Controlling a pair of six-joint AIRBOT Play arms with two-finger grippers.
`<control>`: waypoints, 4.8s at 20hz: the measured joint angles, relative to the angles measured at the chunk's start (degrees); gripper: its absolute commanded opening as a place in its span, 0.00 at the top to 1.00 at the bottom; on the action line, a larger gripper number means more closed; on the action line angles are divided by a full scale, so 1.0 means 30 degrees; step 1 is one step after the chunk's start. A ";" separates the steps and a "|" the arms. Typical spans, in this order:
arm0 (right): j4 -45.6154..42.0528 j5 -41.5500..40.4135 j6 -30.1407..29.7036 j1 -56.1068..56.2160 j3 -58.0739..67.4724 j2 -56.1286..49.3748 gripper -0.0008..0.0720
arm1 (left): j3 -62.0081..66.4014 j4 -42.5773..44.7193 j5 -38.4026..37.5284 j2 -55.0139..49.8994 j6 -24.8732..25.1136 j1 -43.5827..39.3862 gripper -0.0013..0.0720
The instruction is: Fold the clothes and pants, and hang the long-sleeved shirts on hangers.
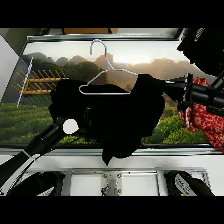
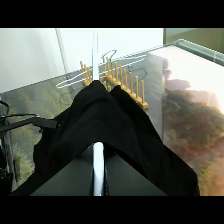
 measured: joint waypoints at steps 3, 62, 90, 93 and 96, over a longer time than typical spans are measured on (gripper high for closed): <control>0.0124 -0.0153 0.0000 0.0000 0.0000 0.0058 0.97 | -0.0240 0.0080 0.0474 0.1676 0.0058 0.1443 0.96; 0.0590 0.0146 0.3410 0.1144 -0.1545 0.3978 0.98 | 0.5778 0.0663 -0.2244 0.4131 0.5304 1.3617 0.96; 0.7329 0.1690 0.3140 0.3031 -0.4575 0.2557 0.98 | 1.3573 0.6346 -0.8553 0.1902 0.6885 1.3420 0.96; 0.7446 0.1479 0.3228 0.3038 -0.4575 0.2565 0.98 | 1.3631 0.7104 -0.8014 0.1923 0.6892 1.3420 0.96; 0.7431 0.1290 0.3344 0.3177 -0.4575 0.2572 0.98 | 1.3653 0.6492 -0.7410 0.2193 0.6900 1.3420 0.96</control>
